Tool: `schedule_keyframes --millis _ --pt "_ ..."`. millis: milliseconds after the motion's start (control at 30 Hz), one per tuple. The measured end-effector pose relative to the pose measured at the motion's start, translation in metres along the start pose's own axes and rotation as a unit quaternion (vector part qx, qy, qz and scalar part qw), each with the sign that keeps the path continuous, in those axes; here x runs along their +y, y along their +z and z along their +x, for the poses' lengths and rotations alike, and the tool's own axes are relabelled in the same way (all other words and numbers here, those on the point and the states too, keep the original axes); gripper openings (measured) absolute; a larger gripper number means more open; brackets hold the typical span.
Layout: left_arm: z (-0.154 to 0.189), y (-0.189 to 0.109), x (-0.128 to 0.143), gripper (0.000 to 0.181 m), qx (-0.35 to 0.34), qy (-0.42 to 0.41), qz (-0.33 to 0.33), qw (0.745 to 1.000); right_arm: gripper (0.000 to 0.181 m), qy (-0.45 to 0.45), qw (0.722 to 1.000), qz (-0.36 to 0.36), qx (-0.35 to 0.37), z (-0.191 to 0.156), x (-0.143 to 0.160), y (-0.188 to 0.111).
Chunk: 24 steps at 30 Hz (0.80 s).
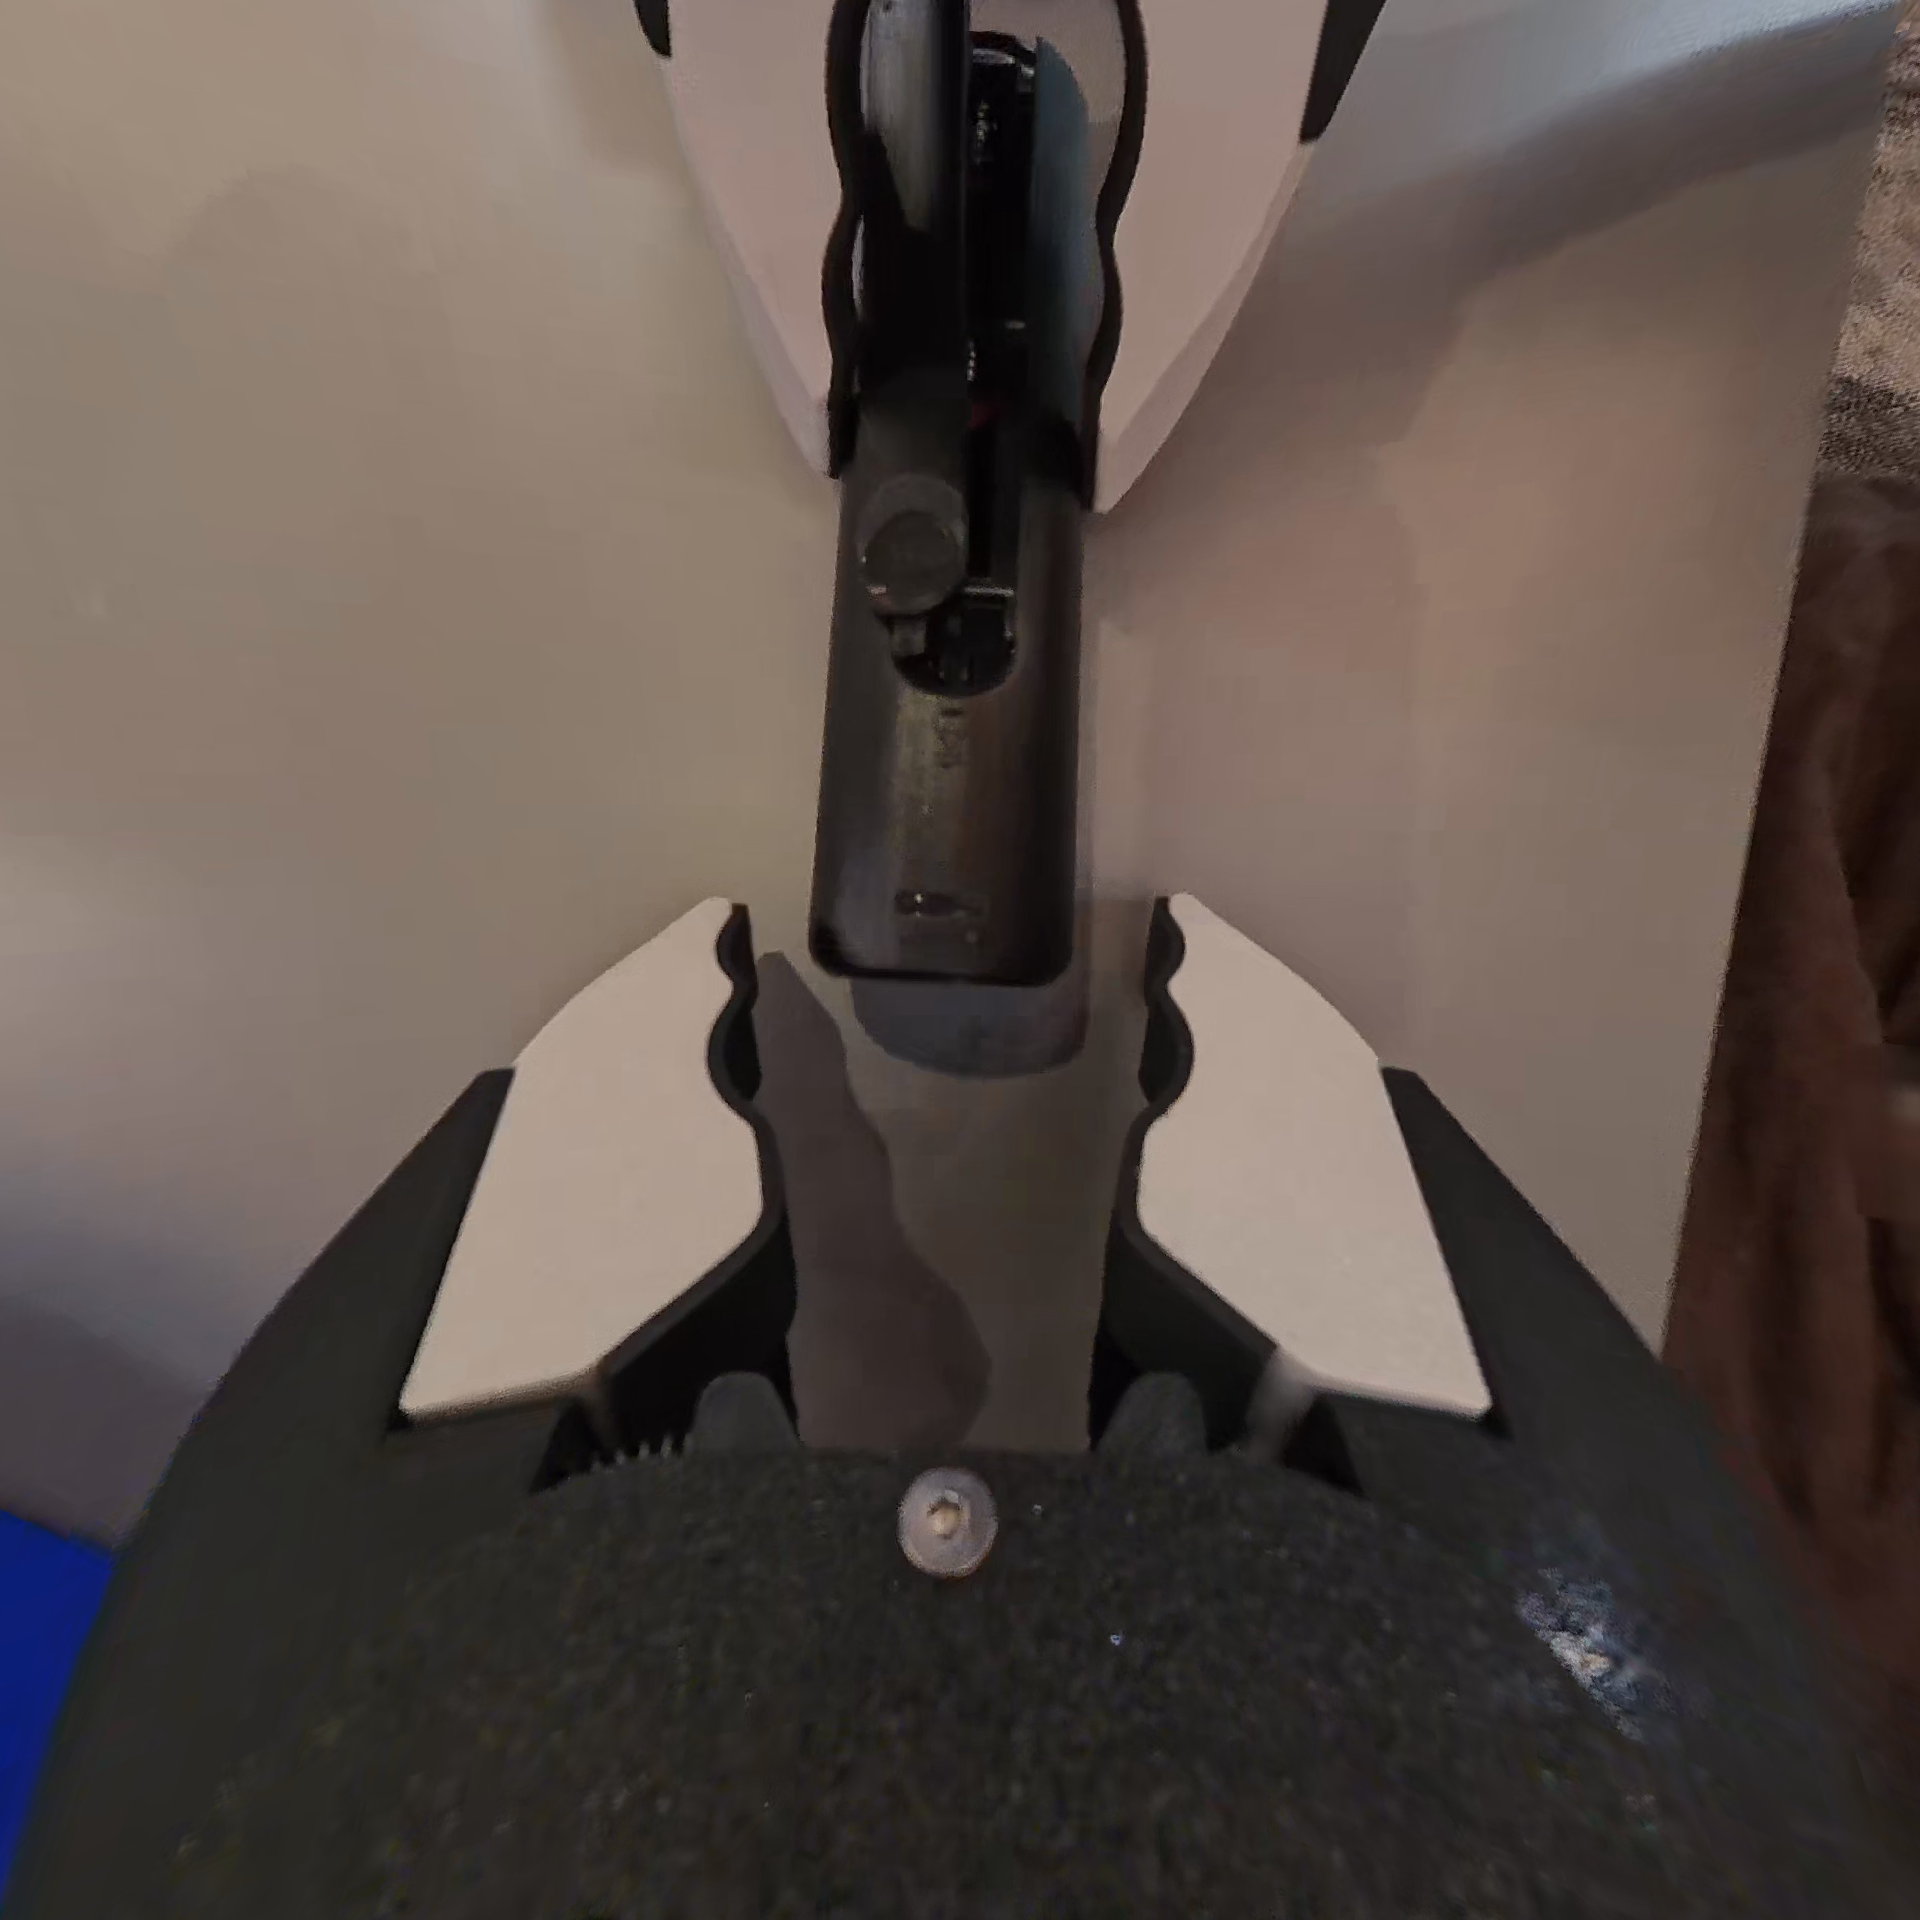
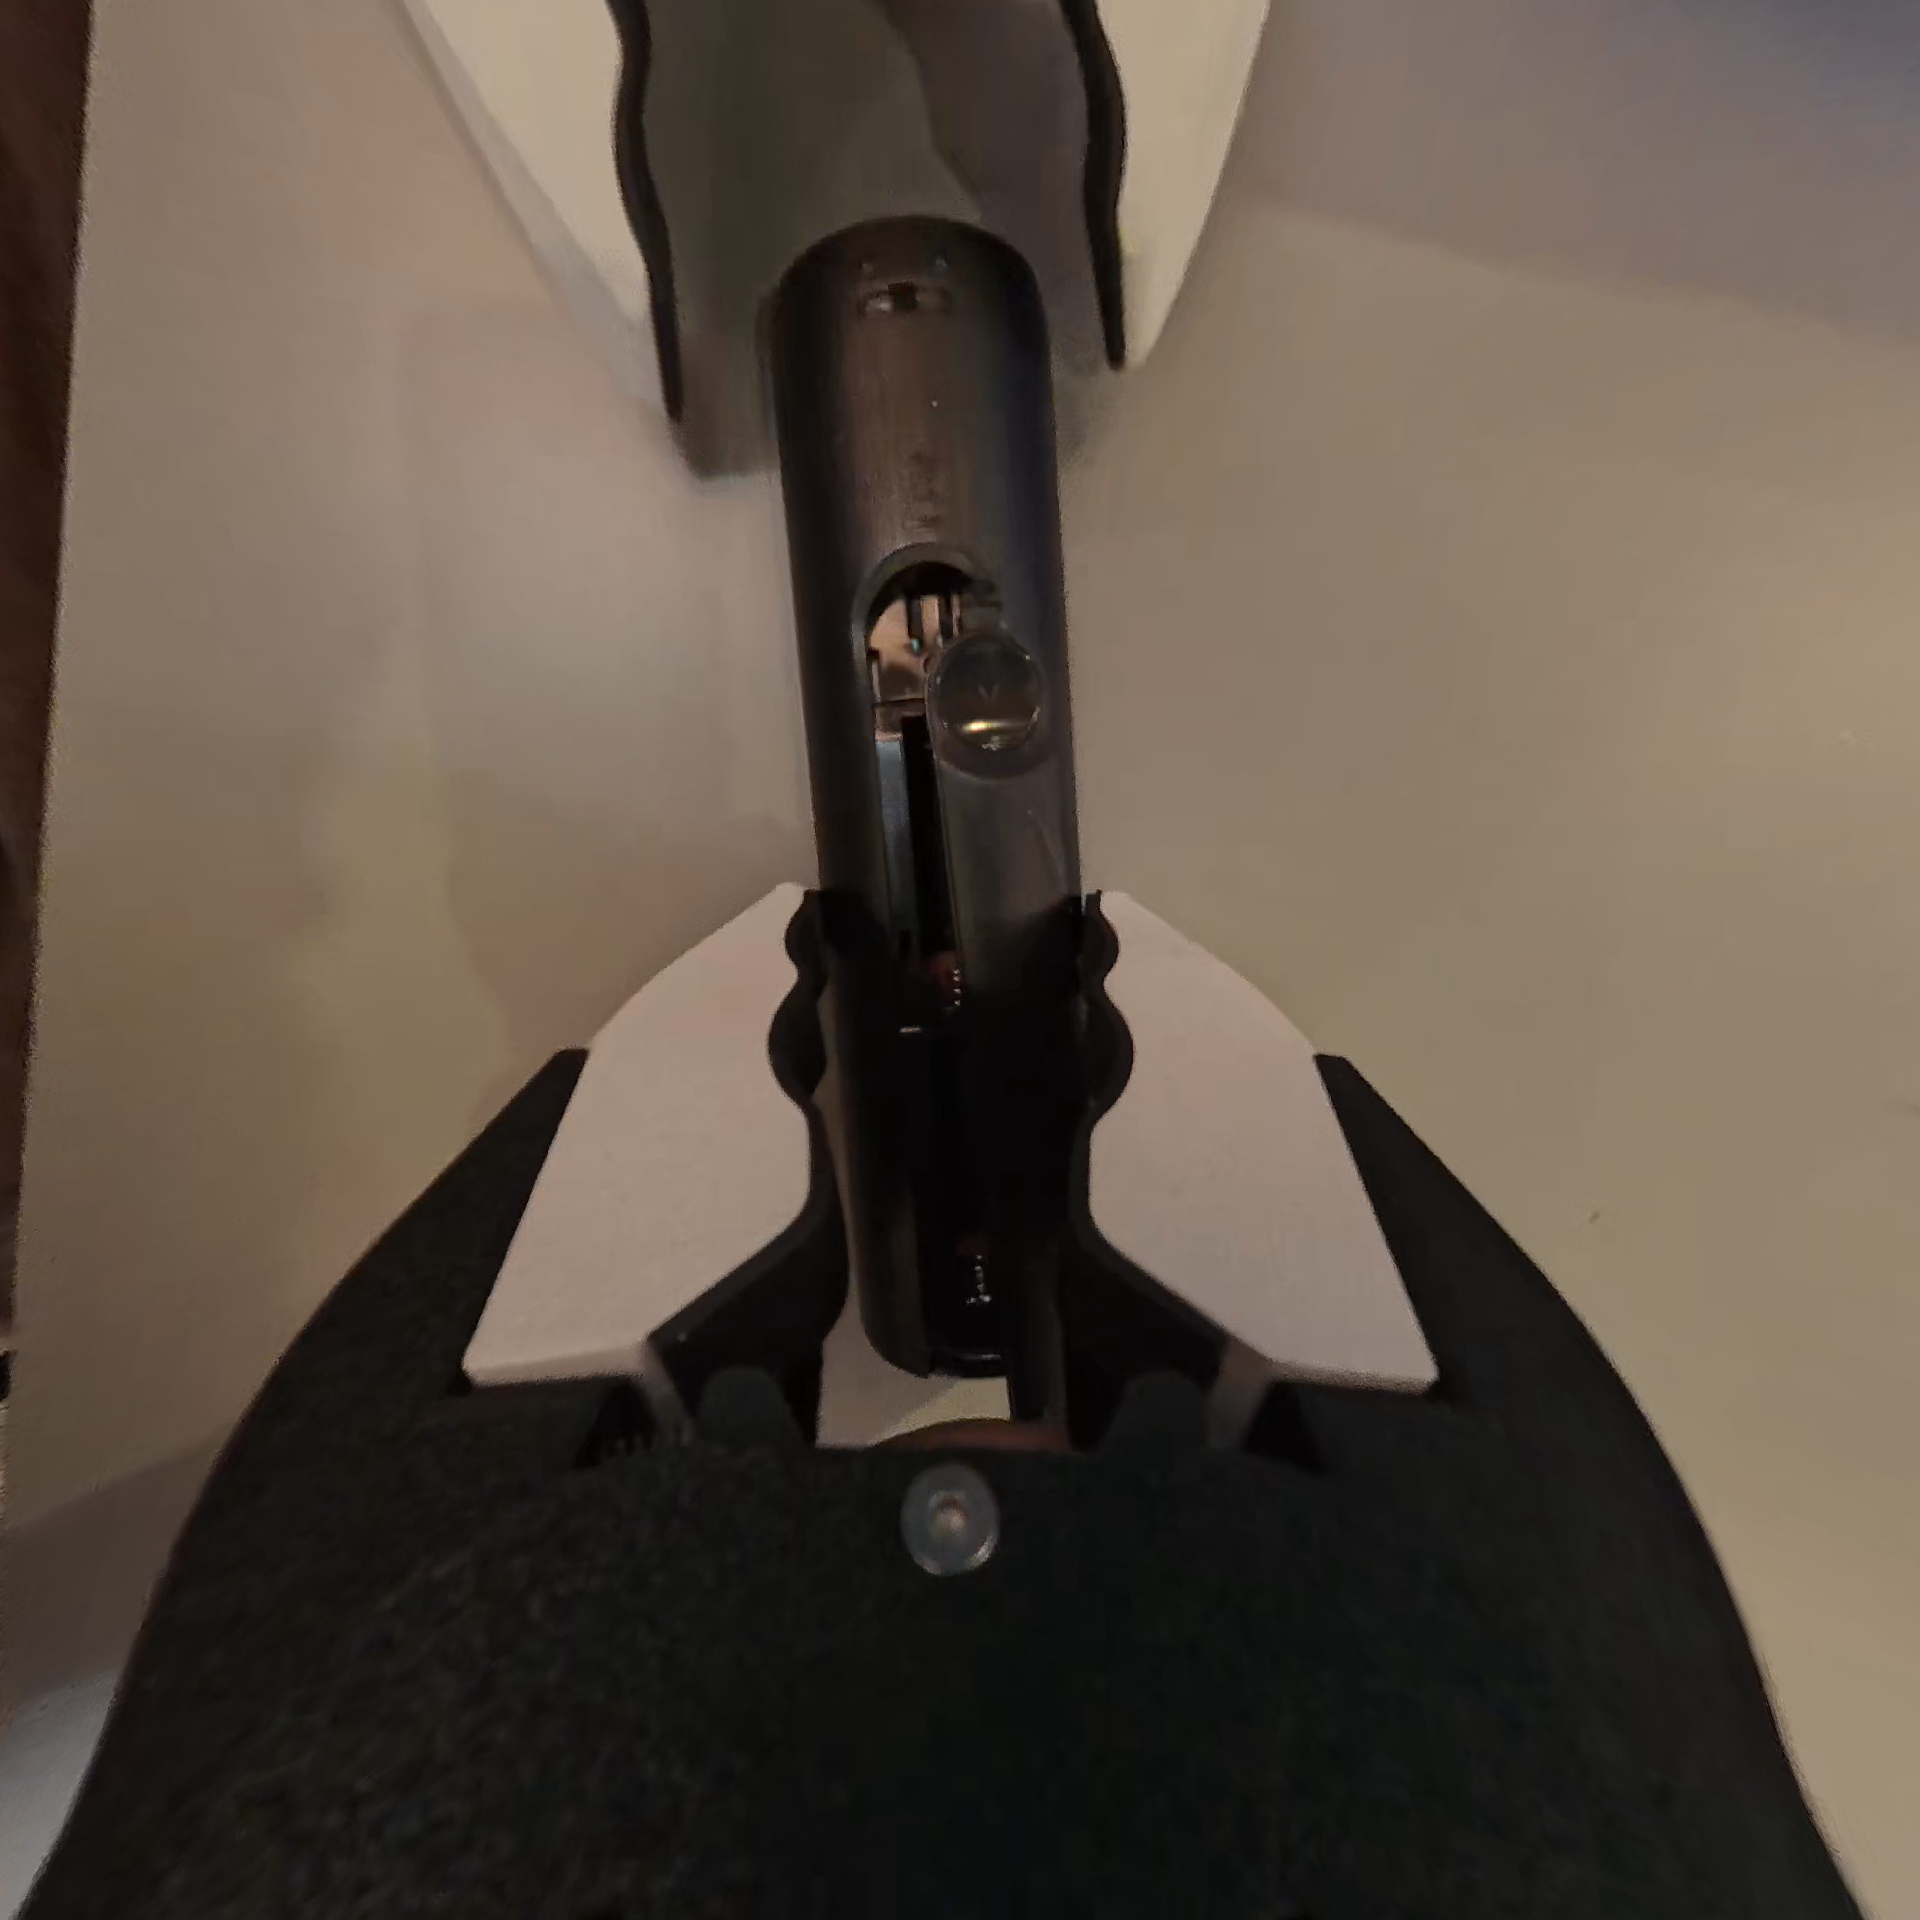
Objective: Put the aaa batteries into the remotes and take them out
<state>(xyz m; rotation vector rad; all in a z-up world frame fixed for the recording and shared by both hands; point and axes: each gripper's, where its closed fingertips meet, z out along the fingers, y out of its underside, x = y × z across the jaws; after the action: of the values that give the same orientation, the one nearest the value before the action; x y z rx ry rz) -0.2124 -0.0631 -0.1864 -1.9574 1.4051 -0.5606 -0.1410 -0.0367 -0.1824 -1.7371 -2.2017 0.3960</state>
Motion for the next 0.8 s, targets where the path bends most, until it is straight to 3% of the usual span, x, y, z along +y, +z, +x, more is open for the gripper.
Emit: schedule_keyframes --millis 267,400,500,800 --pt "-0.01 0.027 -0.027 0.072 0.003 0.064 -0.015 0.998 0.047 0.008 1.0 0.001 0.008 0.011 -0.005 -0.019" --pt "-0.016 0.031 -0.033 0.061 0.004 0.069 -0.013 0.998 0.046 0.004 1.0 0.001 0.014 0.014 -0.011 -0.023" --pt "-0.019 0.035 -0.028 0.061 0.001 0.07 -0.038 0.997 0.046 0.004 1.0 -0.004 0.019 0.017 -0.01 -0.024" --pt "-0.021 0.034 -0.028 0.06 0.0 0.07 -0.023 0.997 0.056 0.034 0.996 0.043 0.066 0.03 -0.002 -0.044"
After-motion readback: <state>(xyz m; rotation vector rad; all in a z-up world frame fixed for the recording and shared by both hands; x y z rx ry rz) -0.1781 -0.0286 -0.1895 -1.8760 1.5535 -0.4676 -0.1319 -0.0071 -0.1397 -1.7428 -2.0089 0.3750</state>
